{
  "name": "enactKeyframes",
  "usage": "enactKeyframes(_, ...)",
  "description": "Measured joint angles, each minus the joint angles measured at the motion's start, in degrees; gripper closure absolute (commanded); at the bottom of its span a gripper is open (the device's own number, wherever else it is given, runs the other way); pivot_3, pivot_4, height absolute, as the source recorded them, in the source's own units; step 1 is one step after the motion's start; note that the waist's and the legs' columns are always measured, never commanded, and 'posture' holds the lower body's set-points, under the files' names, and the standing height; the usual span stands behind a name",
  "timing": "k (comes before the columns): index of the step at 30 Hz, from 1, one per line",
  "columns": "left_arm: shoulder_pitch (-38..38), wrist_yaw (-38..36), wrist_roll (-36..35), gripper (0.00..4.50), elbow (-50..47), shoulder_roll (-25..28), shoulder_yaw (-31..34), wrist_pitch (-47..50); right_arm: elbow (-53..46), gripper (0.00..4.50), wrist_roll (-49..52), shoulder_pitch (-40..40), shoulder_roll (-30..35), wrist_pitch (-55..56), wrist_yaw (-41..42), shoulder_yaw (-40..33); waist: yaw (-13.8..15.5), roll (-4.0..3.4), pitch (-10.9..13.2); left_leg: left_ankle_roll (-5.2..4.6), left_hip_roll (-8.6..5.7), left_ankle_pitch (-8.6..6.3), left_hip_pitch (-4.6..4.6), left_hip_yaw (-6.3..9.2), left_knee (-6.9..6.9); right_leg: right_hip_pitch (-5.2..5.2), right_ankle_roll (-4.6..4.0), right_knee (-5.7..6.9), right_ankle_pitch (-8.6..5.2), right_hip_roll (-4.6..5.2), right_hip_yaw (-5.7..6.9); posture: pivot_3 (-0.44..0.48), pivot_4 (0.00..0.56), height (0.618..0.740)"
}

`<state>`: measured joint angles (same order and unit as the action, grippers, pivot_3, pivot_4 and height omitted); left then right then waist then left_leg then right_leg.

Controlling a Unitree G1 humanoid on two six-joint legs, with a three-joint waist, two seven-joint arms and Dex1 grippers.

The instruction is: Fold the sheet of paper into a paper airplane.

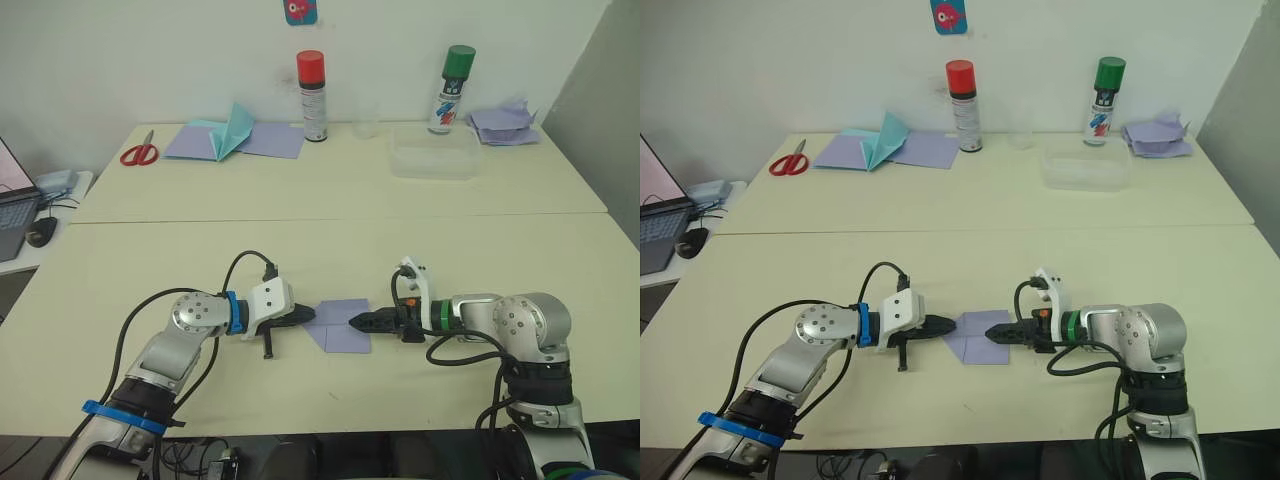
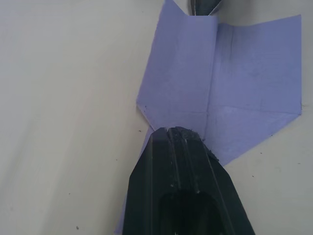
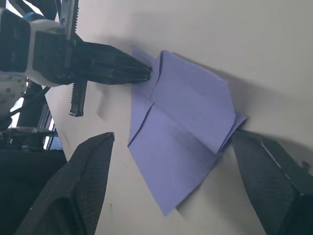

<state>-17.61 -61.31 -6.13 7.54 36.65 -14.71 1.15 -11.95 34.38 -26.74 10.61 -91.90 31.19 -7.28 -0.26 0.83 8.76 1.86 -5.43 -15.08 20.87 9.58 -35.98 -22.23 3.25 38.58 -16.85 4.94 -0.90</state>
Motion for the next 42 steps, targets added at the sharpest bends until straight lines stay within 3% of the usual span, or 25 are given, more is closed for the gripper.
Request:
enactKeyframes(9,0.0,0.5,0.1,4.5,0.1,0.0,0.0,0.1,4.0,0.57,3.4,-2.1,-3.9,-0.2,-6.9,-3.3,-0.2,-0.06,0.0,0.0,0.02,0.0,-0.04,0.0,0.0,0.0,0.01,0.06,0.0,-0.01,0.01,0.0,0.15,0.74)
enactKeyframes(10,0.1,0.5,0.1,4.5,0.1,0.0,0.0,0.1,4.3,0.73,3.6,-2.2,-4.0,-0.2,-7.2,-3.7,-0.2,-0.06,0.0,0.0,0.02,0.0,-0.04,0.0,0.0,0.0,0.01,0.06,0.0,-0.02,0.01,0.0,0.15,0.74)
enactKeyframes(13,0.1,0.5,0.1,4.5,0.1,0.0,0.0,0.0,5.1,1.51,3.9,-2.2,-4.0,-0.2,-8.2,-4.4,-0.2,-0.07,0.0,0.0,0.01,0.0,-0.03,0.0,0.0,0.0,0.01,0.06,0.0,-0.02,0.01,0.0,0.15,0.74)
enactKeyframes(21,-0.1,0.3,0.1,4.5,0.1,0.0,0.0,0.0,5.7,4.46,4.1,-1.7,-3.4,-0.1,-10.1,-4.9,-0.2,-0.1,0.0,0.0,0.0,0.0,-0.02,-0.01,0.01,0.0,0.01,0.04,0.0,-0.01,0.0,0.0,0.15,0.74)
enactKeyframes(31,0.1,-0.4,0.0,4.5,-0.1,0.1,0.4,0.0,3.7,4.46,5.3,-0.5,-4.0,0.5,-9.8,-5.4,-0.3,-0.11,0.0,-0.01,0.01,0.0,-0.01,-0.01,0.02,-0.03,0.01,0.04,-0.01,-0.01,0.0,0.0,0.15,0.74)
enactKeyframes(35,1.3,-0.6,-1.3,4.5,0.0,0.1,2.5,-3.3,0.4,4.46,6.4,0.7,-3.3,8.2,-5.4,-2.6,-0.7,-0.14,0.1,-0.01,0.02,-0.01,0.09,0.0,0.04,-0.09,0.02,0.01,-0.01,-0.01,0.02,0.0,0.15,0.74)
enactKeyframes(37,2.3,-1.0,-4.2,4.5,-1.3,0.7,5.2,-1.9,-1.7,4.46,6.5,1.0,-0.1,12.5,-2.0,0.3,-0.8,-0.09,0.4,-0.01,0.01,-0.01,0.2,0.01,0.03,-0.16,0.02,-0.02,-0.01,-0.01,0.03,0.0,0.15,0.74)
enactKeyframes(42,3.2,-4.3,-15.9,4.5,-12.9,9.2,14.5,11.5,-4.1,4.46,6.8,1.6,5.9,20.6,5.1,5.7,-1.6,0.09,0.5,0.01,0.02,0.01,0.97,0.05,-0.08,-1.03,0.0,0.22,0.0,0.01,0.04,0.0,0.15,0.74)
